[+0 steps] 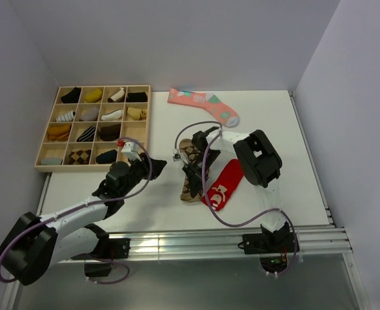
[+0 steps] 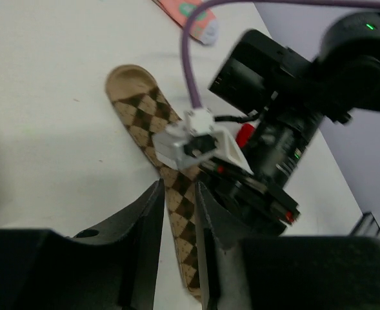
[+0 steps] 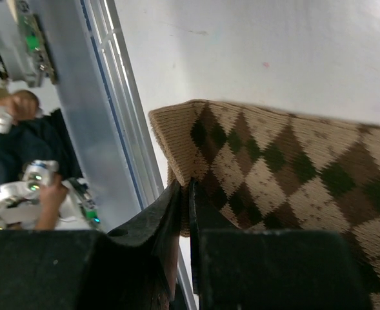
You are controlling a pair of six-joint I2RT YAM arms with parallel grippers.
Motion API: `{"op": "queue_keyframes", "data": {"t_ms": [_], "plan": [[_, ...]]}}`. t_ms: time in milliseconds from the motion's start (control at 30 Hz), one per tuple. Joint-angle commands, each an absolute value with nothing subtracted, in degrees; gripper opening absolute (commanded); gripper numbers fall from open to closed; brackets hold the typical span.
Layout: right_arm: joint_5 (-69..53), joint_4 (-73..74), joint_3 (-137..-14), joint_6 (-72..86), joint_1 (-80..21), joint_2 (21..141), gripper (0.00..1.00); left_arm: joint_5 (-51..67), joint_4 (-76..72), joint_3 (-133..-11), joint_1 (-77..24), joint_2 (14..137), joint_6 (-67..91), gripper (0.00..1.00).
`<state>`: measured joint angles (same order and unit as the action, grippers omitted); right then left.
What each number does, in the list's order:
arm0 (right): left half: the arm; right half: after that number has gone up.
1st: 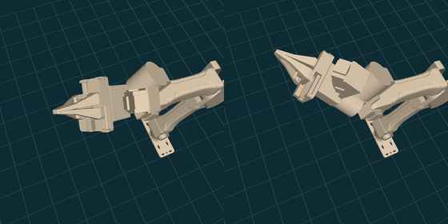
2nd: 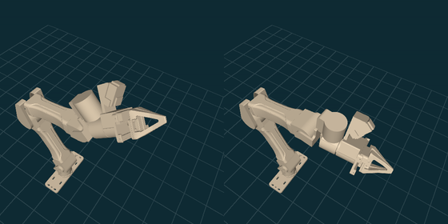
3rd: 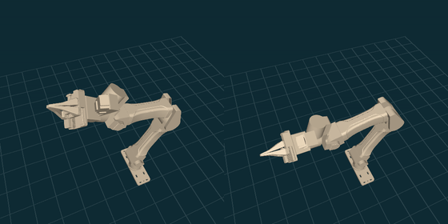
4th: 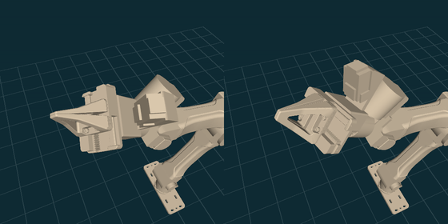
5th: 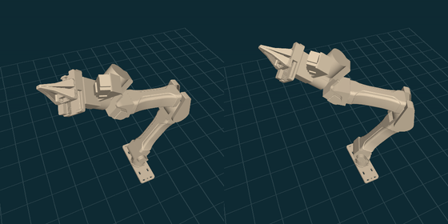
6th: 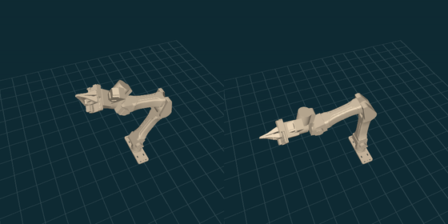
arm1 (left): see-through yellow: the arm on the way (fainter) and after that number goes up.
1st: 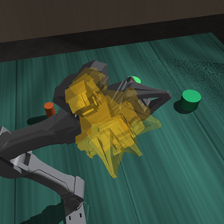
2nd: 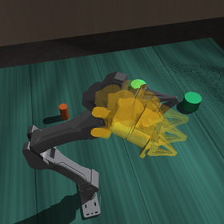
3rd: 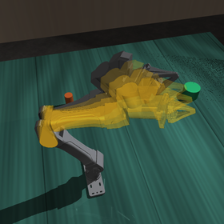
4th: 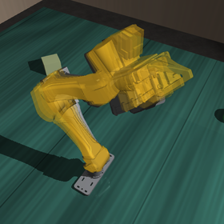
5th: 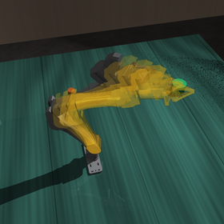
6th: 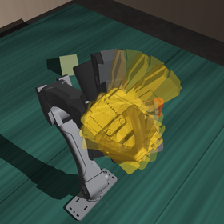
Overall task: Roll the socks
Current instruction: Adjust the sock at the center of the board.
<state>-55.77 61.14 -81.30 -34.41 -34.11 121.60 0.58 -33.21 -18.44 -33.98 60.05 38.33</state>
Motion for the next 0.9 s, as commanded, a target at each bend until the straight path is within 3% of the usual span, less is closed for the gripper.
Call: {"op": "queue_keyframes", "data": {"t_ms": [0,267,700,867], "plan": [[-59.0,64.4,-83.3,-33.8,-31.8,123.7,0.13,6.8,-46.1,-17.8,-36.1,63.4,34.9,0.31],[-56.9,59.7,-81.7,-27.3,-29.9,124.6,0.11,13.2,-52.4,-19.4,-38.9,74.0,33.0,0.32],[-56.5,59.7,-81.2,-26.9,-28.1,126.0,0.09,20.1,-63.4,-21.2,-43.2,88.9,34.5,0.45],[-57.0,60.6,-81.2,-28.1,-27.8,126.1,0.08,20.5,-65.7,-21.9,-44.2,93.9,35.4,0.45]]}}
